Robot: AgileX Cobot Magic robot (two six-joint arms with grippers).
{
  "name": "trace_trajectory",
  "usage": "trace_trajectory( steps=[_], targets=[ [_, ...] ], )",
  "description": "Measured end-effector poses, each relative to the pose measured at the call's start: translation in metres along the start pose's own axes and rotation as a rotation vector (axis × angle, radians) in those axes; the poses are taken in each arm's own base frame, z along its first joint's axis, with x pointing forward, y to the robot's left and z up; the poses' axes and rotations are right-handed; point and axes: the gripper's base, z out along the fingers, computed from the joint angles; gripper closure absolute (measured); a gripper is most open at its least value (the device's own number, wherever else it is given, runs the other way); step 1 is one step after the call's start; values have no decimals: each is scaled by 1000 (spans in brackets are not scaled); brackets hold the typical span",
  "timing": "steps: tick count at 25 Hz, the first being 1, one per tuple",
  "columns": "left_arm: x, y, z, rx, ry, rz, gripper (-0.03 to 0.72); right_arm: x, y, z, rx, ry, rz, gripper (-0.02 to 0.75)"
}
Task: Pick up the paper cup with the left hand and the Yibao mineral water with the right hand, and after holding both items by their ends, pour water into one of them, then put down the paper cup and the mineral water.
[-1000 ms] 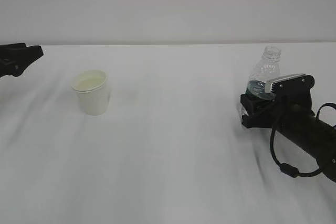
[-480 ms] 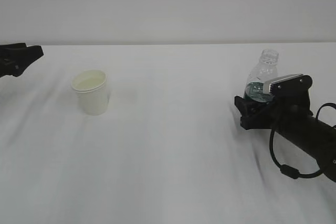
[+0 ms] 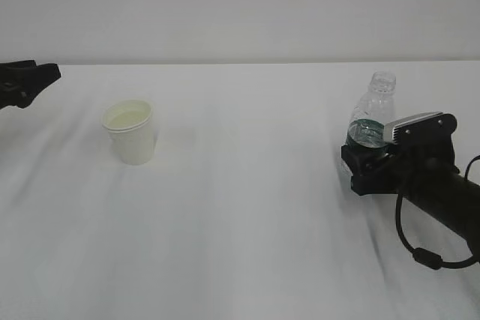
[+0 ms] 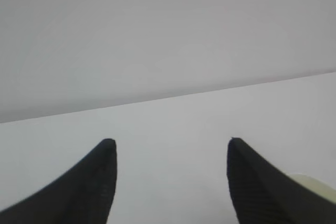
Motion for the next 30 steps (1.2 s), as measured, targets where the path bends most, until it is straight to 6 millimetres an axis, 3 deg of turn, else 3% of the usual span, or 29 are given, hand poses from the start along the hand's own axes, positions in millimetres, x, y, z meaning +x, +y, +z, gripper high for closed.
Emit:
trace_trajectory(
  steps=[11, 22, 30],
  targets=[
    [-1, 2, 0, -18, -15, -15, 218, -11, -1, -40, 77, 7, 7, 163],
    [-9, 13, -3, -116, -105, -194, 241, -32, -3, -53, 105, -59, 5, 164],
    [-4, 12, -5, -123, -98, -224, 309, -15, -5, -76, 185, 21, 53, 164]
  ],
)
